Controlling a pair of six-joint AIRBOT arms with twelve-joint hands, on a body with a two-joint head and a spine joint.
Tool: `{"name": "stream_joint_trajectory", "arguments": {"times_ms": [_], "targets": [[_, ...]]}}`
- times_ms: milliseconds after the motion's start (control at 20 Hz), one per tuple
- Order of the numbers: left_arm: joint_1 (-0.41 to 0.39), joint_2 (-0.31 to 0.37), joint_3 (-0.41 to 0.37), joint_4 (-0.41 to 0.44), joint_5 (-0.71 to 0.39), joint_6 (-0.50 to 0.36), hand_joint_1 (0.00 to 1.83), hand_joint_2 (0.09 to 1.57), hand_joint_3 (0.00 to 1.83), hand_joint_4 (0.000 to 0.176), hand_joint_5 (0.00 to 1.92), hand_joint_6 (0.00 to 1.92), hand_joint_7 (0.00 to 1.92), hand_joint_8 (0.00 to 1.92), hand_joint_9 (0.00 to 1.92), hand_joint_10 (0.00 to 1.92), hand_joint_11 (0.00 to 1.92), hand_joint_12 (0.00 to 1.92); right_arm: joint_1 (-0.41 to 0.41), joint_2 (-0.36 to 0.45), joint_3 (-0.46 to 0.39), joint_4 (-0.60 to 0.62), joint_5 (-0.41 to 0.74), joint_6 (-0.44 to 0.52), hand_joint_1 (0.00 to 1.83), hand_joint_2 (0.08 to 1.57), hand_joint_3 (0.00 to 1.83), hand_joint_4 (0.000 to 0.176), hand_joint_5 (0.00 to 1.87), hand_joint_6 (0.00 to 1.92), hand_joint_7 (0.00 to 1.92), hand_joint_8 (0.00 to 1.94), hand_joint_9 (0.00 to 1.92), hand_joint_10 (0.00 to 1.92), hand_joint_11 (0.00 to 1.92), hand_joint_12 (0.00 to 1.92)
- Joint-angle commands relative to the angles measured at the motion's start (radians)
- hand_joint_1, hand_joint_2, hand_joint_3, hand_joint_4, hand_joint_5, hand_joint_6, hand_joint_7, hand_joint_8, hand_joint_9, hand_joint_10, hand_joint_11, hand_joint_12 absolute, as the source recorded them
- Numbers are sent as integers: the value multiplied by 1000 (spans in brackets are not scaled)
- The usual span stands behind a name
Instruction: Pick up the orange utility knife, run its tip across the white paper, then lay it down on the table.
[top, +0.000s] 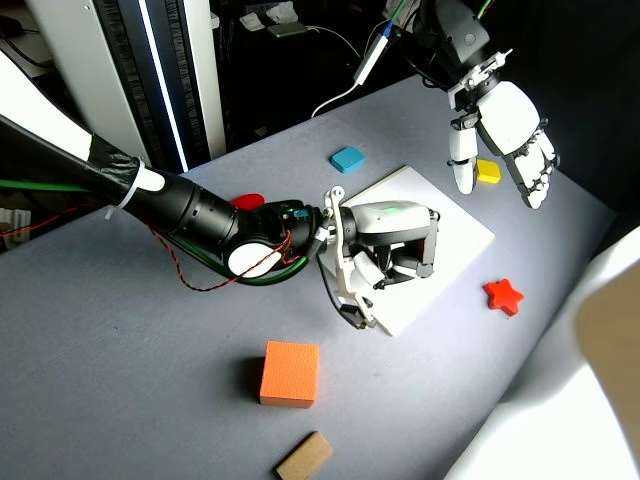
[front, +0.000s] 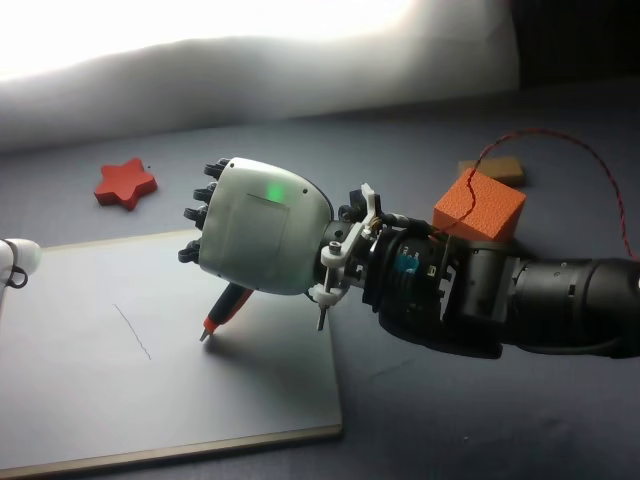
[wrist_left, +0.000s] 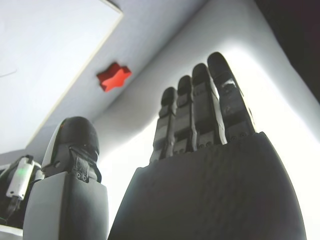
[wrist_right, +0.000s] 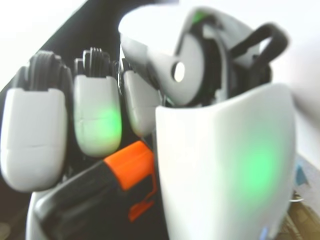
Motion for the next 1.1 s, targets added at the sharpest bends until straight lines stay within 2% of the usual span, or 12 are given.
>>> {"name": "stream_joint_trajectory", "arguments": {"times_ms": [0, 150, 250, 450, 550, 700, 1050], "targets": [[-4, 10, 8, 53, -77, 2, 266, 1280, 1, 0, 84, 0, 142, 0, 181, 1, 0, 714, -1, 7, 2, 11, 127, -10, 1478, 728, 1087, 176, 1397, 1921, 1567, 1941, 1655, 1921, 1727, 1921], [-4, 9, 8, 53, -77, 2, 255, 1283, 1, 0, 89, 6, 140, 4, 185, 5, 0, 736, -14, 25, 13, -46, 157, 11, 1437, 733, 1059, 176, 1341, 1921, 1544, 1941, 1640, 1921, 1717, 1921], [-3, 9, 8, 53, -77, 2, 263, 1283, 0, 0, 94, 6, 140, 2, 185, 4, 0, 692, -25, 40, 15, -47, 169, 14, 1471, 728, 1097, 176, 1389, 1921, 1554, 1941, 1646, 1921, 1721, 1921], [-3, 9, 9, 53, -78, 2, 256, 1286, 1, 0, 85, 1, 139, 1, 187, 4, 0, 724, -34, 66, 21, -47, 187, 21, 1478, 732, 1105, 176, 1396, 1921, 1556, 1941, 1647, 1921, 1722, 1921], [-3, 9, 8, 54, -78, 2, 218, 1294, 3, 0, 66, 0, 112, 1, 158, 2, 0, 662, -33, 86, 21, -47, 194, 29, 1472, 729, 1096, 176, 1414, 1921, 1564, 1941, 1649, 1921, 1727, 1921], [-3, 8, 8, 54, -78, 3, 251, 1288, 0, 0, 82, 3, 134, 3, 179, 8, 0, 758, -34, 115, 21, -47, 197, 36, 1453, 725, 1095, 176, 1412, 1921, 1581, 1941, 1662, 1921, 1735, 1921], [-2, 8, 9, 54, -78, 3, 250, 1285, 0, 0, 87, 3, 135, 2, 176, 5, 0, 713, -4, 137, 5, -37, 230, 73, 1465, 727, 1085, 176, 1407, 1921, 1556, 1941, 1643, 1921, 1717, 1921]]}}
